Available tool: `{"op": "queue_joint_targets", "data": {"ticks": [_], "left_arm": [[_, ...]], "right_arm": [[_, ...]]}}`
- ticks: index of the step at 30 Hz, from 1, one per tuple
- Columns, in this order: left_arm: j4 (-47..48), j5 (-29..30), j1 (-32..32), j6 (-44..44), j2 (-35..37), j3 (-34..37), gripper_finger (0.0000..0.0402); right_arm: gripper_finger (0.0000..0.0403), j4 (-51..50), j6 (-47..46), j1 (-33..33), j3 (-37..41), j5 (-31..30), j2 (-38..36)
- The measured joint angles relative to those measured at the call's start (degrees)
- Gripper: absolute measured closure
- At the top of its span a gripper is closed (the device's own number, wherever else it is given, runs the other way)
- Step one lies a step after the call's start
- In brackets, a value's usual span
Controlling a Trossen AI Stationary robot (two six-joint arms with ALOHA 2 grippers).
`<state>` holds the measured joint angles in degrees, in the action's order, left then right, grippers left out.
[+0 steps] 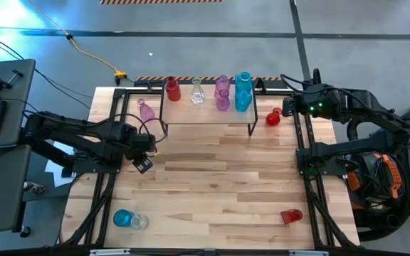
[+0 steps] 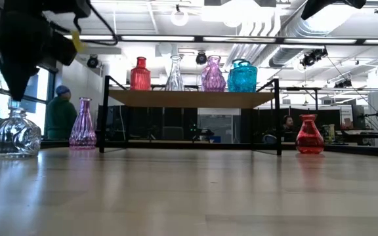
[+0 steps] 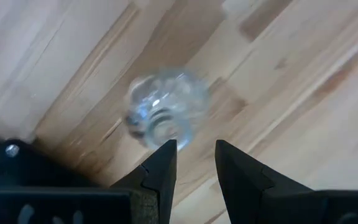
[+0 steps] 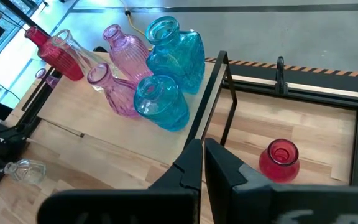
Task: Sort vases onto shelf
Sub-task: Put the top transparent vase on the shelf aligned with the other transparent vase
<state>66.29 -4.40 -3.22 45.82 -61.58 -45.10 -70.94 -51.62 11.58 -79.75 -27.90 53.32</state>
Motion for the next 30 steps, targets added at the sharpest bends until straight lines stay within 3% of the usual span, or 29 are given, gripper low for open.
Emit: {"op": "queue_joint_targets", "data": {"ticks": [30], "left_arm": [[-2.8, 0.4, 0.0, 0.5, -2.3, 1.5, 0.0298]], "right_arm": [[0.0402, 0.0, 0.2, 0.0, 0.0, 0.7, 0.0]]}}
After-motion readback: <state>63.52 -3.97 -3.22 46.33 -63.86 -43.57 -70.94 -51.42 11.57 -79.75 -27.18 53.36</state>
